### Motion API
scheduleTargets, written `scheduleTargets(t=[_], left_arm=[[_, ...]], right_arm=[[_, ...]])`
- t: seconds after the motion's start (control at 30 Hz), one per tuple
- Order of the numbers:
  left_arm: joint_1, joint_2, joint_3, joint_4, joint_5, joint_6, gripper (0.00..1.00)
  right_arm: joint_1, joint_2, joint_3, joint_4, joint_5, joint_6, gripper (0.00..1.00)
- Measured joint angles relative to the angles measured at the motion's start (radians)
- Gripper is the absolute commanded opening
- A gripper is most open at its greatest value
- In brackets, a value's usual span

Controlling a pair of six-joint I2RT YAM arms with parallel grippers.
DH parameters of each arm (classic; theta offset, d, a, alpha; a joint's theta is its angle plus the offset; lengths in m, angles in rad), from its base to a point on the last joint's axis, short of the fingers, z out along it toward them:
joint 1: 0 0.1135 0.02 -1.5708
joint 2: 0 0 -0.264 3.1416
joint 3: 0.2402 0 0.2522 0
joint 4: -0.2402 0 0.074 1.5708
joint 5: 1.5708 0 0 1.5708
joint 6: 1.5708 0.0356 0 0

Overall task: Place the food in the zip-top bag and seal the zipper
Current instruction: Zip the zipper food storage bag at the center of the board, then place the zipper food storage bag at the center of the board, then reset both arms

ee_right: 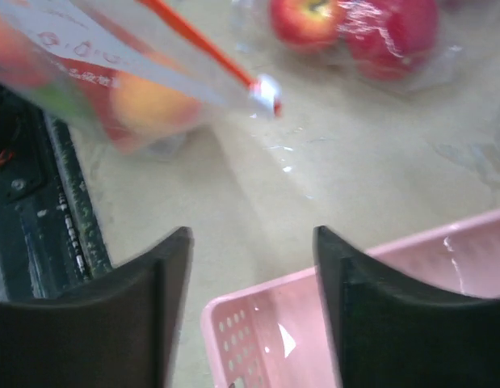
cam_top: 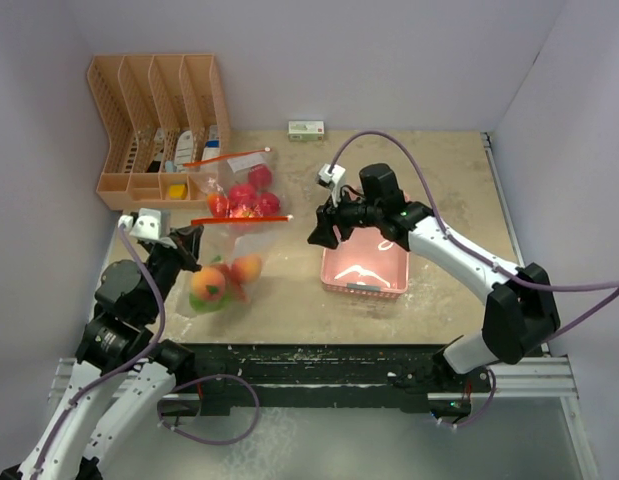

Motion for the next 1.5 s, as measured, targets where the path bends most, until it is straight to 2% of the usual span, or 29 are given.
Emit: scheduleTargets(t=[0.03,0.07,0.1,0.13,0.17,0.2,0.23,0.5,0.83,1.5], left_arm=[[0.000,0.004,0.000,0.009,0.000,-0.001,0.00],[0.000,0.013,0.000,0.023,0.000,-0.005,0.04],[0.000,0.023,0.000,0.034,0.000,-0.010,0.11],[0.000,0.039,0.001,0.044,0.000,-0.019,0.24],[0.000,0.055,0.003,0.049,0.000,-0.023,0.49],[0.001,0.077,0.008,0.056,0.000,-0.027,0.86],[0.001,0.095,0.014,0.061,0.000,-0.027,0.99],[0.003,0.166,0.050,0.072,-0.009,-0.071,0.99],[0.003,0.209,0.056,0.076,0.078,-0.071,0.99],[0.002,0.216,0.048,0.063,0.132,-0.070,0.99]], right_arm=[[-0.005,0.000,-0.002,0.004,0.019,0.017,0.96],[-0.010,-0.002,-0.003,0.010,0.053,0.031,1.00],[-0.012,-0.004,-0.004,0.017,0.081,0.053,1.00],[-0.014,-0.007,-0.006,0.026,0.114,0.071,0.99],[-0.014,-0.012,-0.008,0.034,0.153,0.087,1.00],[-0.014,-0.021,-0.010,0.039,0.190,0.106,0.99],[-0.014,-0.031,-0.011,0.046,0.225,0.124,1.00],[-0.015,-0.084,-0.012,0.075,0.423,0.242,0.99],[-0.015,-0.083,-0.026,0.077,0.548,0.315,0.99],[-0.015,-0.110,-0.079,0.090,0.626,0.347,0.99]])
